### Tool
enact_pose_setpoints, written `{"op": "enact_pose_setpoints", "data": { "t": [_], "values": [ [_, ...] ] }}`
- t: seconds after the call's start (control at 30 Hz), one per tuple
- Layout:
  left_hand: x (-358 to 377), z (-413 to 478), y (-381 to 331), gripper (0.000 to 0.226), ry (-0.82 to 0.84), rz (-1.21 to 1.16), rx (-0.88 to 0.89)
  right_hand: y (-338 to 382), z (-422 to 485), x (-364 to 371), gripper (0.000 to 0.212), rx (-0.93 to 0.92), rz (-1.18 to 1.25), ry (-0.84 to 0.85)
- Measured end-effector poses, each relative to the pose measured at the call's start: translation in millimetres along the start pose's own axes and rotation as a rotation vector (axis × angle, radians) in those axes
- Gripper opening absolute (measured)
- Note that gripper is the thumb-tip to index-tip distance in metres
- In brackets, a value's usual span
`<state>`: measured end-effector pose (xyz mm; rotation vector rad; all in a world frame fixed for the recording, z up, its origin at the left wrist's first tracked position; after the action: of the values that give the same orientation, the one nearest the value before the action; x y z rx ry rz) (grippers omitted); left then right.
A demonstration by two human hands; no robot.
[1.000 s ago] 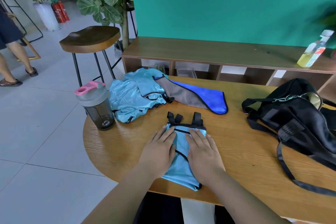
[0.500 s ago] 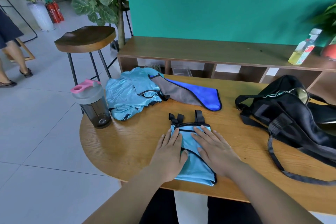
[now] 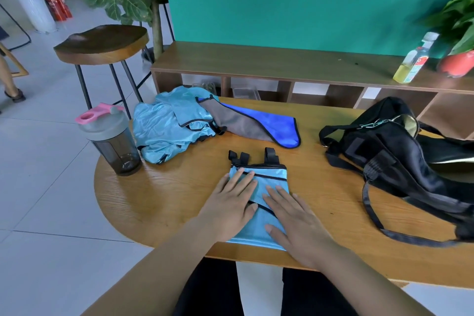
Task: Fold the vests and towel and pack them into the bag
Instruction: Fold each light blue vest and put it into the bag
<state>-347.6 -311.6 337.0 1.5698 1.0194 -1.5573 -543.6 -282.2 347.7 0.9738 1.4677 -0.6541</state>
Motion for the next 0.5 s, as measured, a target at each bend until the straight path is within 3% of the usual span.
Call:
{"op": "enact_pose_setpoints", "data": {
  "t": [0.13,0.33,0.5],
  "values": [
    [-1.2,-0.6,8.5,0.072,0.077,0.003,0.054,-4.5,-5.3,0.9,0.073,-0.03,-0.011,0.003],
    [-4.1,-12.7,29.4,0.076,0.029,0.045,0.058,-5.1,-6.1,0.1,0.075,-0.051,-0.005,-0.002],
    [-16.3,-31.2,27.7,0.071,-0.035,-0.061,-0.02,-5.0,-11.4,-3.0,0.077,-0.09,0.046,-0.078]
  ]
}}
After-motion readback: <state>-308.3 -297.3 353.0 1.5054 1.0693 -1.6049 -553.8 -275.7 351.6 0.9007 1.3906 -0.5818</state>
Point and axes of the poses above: each hand's wrist, its own z-axis towards the middle knuckle, its own x-axis out of the palm, y = z × x, the point moved 4 cm from there along z, towards the middle knuckle, and after that the axes turned 1 degree about z, right-handed, at the moved point
